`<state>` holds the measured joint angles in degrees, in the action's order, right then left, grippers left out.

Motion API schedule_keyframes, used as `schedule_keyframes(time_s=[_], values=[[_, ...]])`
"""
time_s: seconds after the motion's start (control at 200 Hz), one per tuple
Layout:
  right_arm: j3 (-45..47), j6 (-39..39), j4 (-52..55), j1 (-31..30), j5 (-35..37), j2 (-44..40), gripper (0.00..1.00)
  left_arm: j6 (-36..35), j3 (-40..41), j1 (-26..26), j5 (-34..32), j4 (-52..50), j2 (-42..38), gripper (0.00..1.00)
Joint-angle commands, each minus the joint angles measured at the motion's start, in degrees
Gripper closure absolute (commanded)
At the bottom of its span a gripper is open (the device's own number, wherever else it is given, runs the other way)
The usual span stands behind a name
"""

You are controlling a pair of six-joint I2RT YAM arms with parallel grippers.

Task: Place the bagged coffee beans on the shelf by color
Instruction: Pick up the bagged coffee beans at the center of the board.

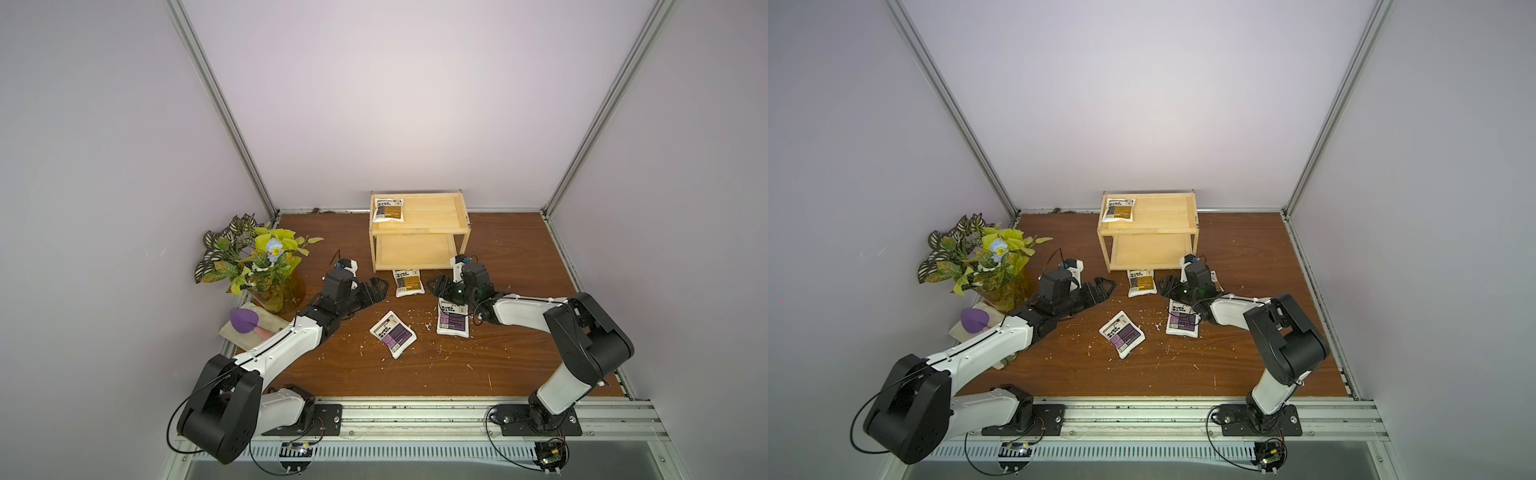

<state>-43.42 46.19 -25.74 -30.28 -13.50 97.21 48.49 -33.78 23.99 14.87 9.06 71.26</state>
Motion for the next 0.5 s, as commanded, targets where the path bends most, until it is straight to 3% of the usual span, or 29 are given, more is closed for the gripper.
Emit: schedule_keyframes(time_s=[0.0, 0.495], values=[[-3.5, 0.5, -3.2, -0.9, 1.4, 2.3, 0.33, -0.3, -0.8, 0.7, 0.8, 2.1, 1.1, 0.01], [-11.1, 0.4, -2.1, -1.8, 0.7, 11.4, 0.42, -0.5, -1.9, 0.9, 1.8, 3.3, 3.3, 0.00]])
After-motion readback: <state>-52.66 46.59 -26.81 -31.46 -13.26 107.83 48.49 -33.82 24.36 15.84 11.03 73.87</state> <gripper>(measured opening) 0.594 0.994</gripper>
